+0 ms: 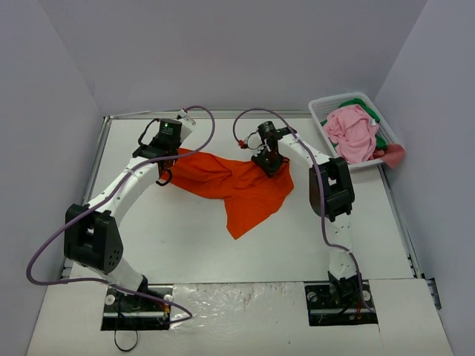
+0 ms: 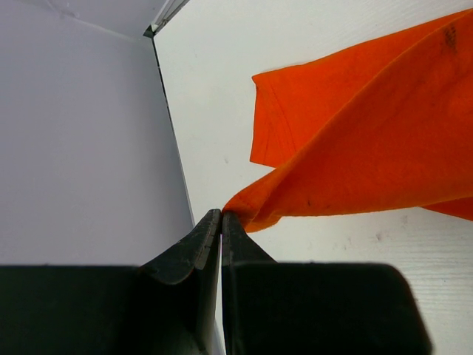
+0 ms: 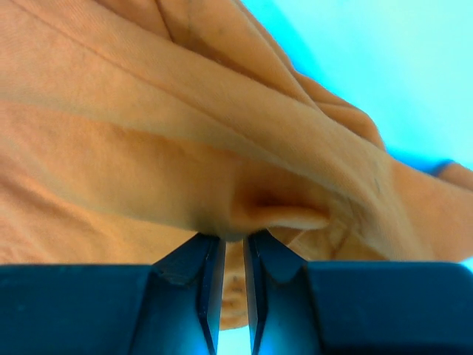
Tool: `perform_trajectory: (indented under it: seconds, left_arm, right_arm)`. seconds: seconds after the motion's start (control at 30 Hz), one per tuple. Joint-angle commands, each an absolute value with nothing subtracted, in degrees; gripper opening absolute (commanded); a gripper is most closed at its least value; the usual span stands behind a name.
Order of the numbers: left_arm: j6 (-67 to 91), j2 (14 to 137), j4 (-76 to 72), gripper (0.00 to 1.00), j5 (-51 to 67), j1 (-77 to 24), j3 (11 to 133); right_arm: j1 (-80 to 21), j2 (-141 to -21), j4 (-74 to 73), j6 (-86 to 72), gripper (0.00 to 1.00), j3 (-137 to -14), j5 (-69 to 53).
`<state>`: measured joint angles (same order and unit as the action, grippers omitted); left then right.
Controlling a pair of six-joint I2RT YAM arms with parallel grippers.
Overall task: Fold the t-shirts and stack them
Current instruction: Flatten out the tshirt
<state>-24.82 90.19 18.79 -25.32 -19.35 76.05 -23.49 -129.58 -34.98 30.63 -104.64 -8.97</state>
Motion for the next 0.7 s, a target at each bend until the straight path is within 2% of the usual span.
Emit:
perform_trajectory:
  seconds: [0.0,0.17,0.2,0.23,0.27,0.5,0.57,0.67]
  left_arm:
    - [-23.6,87.4,20.8,0.02,-25.4,-18.8,77.0]
    - [-23.6,86.2,21.3,0.02,-25.0,-18.8,76.6]
    - [-23.6,86.0,21.3,0.02,-25.0,-18.8,76.6]
    - [-23.6,85.9,21.3,0.02,-25.0,-18.8,76.5]
    - [-23.6,85.8,21.3,0.02,-25.0,-18.8,76.4]
    - [-23.6,85.3,21.6,0.02,-24.3,-18.6,76.2]
    - [-23.3,85.3,21.7,0.02,-24.2,-18.7,76.1]
    - [-23.2,85.4,21.7,0.02,-23.9,-18.7,75.9]
  right_arm:
    - [-22.4,-122.9,-37.2,29.9,0.12,-104.6,-8.2]
    - [-22.1,-121.3,-37.4,29.3,0.12,-103.5,-10.2]
    - [-22.0,-121.4,-37.3,29.2,0.10,-103.5,-10.3]
    - [-22.0,-121.5,-37.3,29.0,0.02,-103.5,-10.5]
    - [-22.0,-121.8,-37.4,28.9,0.00,-103.5,-10.5]
    - [-21.8,-119.7,-37.4,28.7,0.00,-101.4,-10.4]
    - [-21.8,-118.6,-37.5,28.8,0.08,-100.5,-10.9]
    - [-21.8,-118.1,-37.5,29.1,0.12,-99.1,-11.8]
